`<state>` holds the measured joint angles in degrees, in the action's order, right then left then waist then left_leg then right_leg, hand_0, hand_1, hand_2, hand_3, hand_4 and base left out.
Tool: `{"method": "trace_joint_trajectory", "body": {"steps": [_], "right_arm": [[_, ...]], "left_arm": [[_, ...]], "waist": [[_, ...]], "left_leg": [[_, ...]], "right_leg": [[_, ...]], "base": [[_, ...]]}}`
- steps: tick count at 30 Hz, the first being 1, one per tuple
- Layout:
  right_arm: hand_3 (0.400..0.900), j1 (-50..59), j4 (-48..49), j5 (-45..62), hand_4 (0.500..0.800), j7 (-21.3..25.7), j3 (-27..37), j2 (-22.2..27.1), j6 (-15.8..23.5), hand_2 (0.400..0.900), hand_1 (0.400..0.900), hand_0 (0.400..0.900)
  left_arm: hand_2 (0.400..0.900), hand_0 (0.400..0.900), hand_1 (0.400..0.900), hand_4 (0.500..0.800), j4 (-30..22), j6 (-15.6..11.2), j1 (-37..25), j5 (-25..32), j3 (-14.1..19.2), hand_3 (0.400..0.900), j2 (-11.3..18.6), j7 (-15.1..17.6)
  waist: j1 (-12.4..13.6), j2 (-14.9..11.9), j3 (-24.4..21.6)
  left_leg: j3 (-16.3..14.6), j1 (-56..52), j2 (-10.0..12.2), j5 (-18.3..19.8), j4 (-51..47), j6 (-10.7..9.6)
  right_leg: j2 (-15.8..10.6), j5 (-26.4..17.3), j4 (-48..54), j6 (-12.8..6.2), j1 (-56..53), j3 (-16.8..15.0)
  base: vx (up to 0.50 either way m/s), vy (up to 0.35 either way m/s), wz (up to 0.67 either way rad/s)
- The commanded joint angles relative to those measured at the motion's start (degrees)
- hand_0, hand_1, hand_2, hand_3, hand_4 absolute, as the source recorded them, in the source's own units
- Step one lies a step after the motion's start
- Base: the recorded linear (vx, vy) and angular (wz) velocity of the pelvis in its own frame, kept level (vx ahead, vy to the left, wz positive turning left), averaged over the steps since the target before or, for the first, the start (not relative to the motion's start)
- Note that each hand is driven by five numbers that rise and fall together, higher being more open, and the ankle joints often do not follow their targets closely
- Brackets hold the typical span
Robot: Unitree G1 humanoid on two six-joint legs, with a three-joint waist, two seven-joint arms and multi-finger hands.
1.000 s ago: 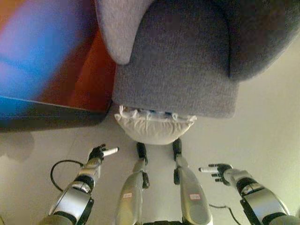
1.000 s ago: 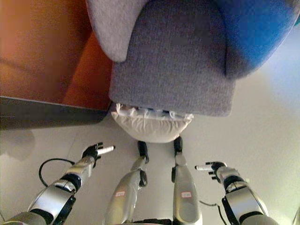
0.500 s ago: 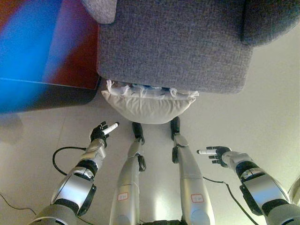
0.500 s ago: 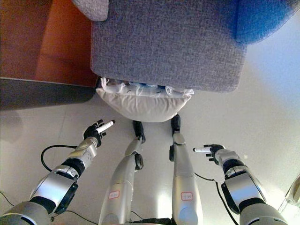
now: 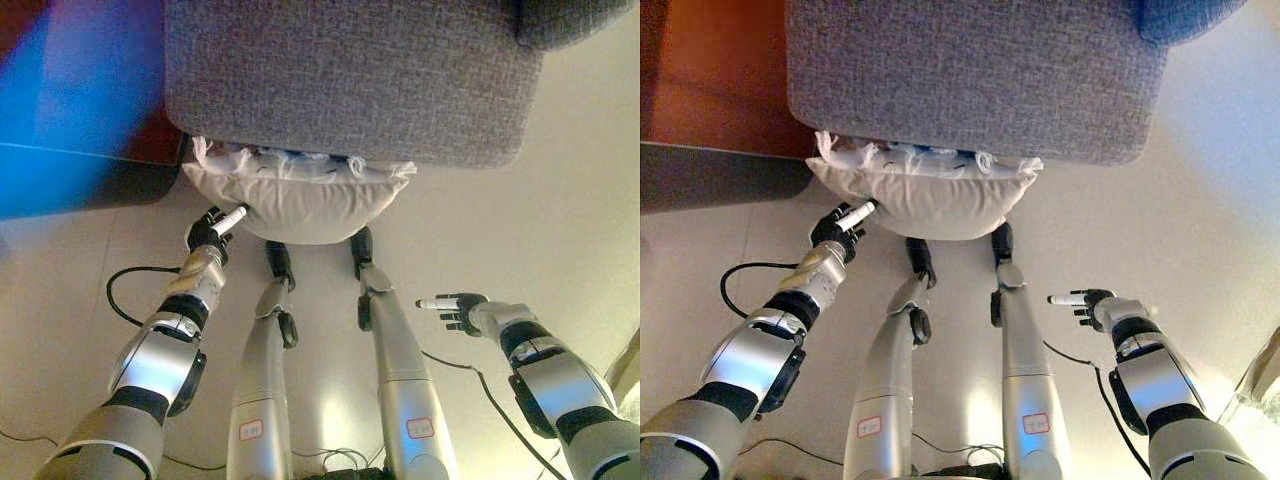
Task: Pick up the pillow and put it on the sofa.
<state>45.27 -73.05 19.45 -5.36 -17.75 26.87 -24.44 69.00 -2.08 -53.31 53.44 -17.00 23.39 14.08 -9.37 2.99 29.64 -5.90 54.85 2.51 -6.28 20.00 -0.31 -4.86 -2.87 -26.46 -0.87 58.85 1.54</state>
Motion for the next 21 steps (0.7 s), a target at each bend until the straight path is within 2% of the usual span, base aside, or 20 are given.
{"method": "trace_joint_trajectory", "body": {"steps": [1,10,14,15,16,18,21], "right_arm": [[0.9,-1.5,-3.5,1.2,0.8,-0.5,-2.6,1.8,-3.6,0.9,0.9,0.9],[0.9,2.6,-5.9,-0.1,0.8,-1.4,-2.9,4.3,-5.4,0.9,0.9,0.9],[0.9,3.5,-6.7,-1.0,0.8,-1.8,-3.0,4.8,-5.8,0.9,0.9,0.9],[0.9,3.4,-6.8,-1.1,0.8,-1.7,-3.0,4.8,-5.7,0.9,0.9,0.9],[0.9,3.5,-6.8,-1.4,0.8,-1.8,-2.9,4.9,-5.6,0.9,0.9,0.9],[0.9,3.0,-6.6,-1.7,0.8,-1.9,-2.8,5.0,-5.3,0.9,0.9,0.9],[0.9,2.4,-6.4,-2.4,0.8,-1.6,-3.0,4.9,-4.7,0.9,0.9,0.9]], "left_arm": [[0.9,0.9,0.9,0.8,3.3,-1.0,-3.0,1.9,1.3,0.9,3.2,2.6],[0.9,0.9,0.9,0.8,5.1,-1.8,-9.8,3.7,0.0,0.9,4.6,3.5],[0.9,0.9,0.9,0.8,5.2,-1.2,-12.1,4.0,-0.9,0.9,5.5,2.0],[0.58,0.58,0.58,0.608,4.9,-1.5,-12.5,4.0,-1.2,0.58,5.6,1.5],[0.4,0.4,0.4,0.5,4.6,-1.4,-12.8,4.2,-1.4,0.4,5.7,1.0],[0.4,0.4,0.4,0.5,4.0,-1.5,-13.0,4.6,-1.7,0.4,5.6,0.0],[0.4,0.4,0.4,0.5,3.1,-1.7,-12.8,5.5,-2.0,0.4,5.3,0.3]], "waist": [[-0.1,-0.8,-0.6],[-2.2,1.0,0.1],[-2.9,1.3,0.1],[-3.0,1.3,0.2],[-3.1,1.4,0.2],[-3.2,1.4,0.2],[-3.3,1.2,0.2]], "left_leg": [[0.6,1.4,-0.7,8.9,7.6,-3.9],[-1.2,-1.6,-0.6,9.4,7.1,-4.6],[-1.7,-2.0,-0.4,9.6,6.8,-4.6],[-1.8,-2.2,-0.5,9.6,6.5,-4.6],[-2.0,-2.5,-0.4,9.6,6.1,-4.7],[-2.0,-2.8,-0.5,9.6,5.8,-4.7],[-2.2,-3.1,-0.6,9.5,5.5,-4.7]], "right_leg": [[2.3,3.9,2.0,-1.74,-1.3,0.0],[2.3,4.1,3.0,-1.53,-3.1,-1.3],[2.5,4.2,3.5,-1.49,-3.3,-1.7],[2.5,4.2,3.8,-1.46,-3.4,-1.7],[2.5,4.2,4.0,-1.52,-3.6,-1.8],[2.6,4.2,4.4,-1.49,-3.9,-2.0],[2.7,4.3,4.7,-1.41,-4.4,-2.2]], "base": [[0.07,-0.006,-0.08],[0.09,0.051,-0.1],[0.05,0.022,-0.09],[0.03,0.012,-0.06],[0.02,0.013,-0.06],[0.02,0.014,-0.07],[0.02,0.011,-0.05]]}}
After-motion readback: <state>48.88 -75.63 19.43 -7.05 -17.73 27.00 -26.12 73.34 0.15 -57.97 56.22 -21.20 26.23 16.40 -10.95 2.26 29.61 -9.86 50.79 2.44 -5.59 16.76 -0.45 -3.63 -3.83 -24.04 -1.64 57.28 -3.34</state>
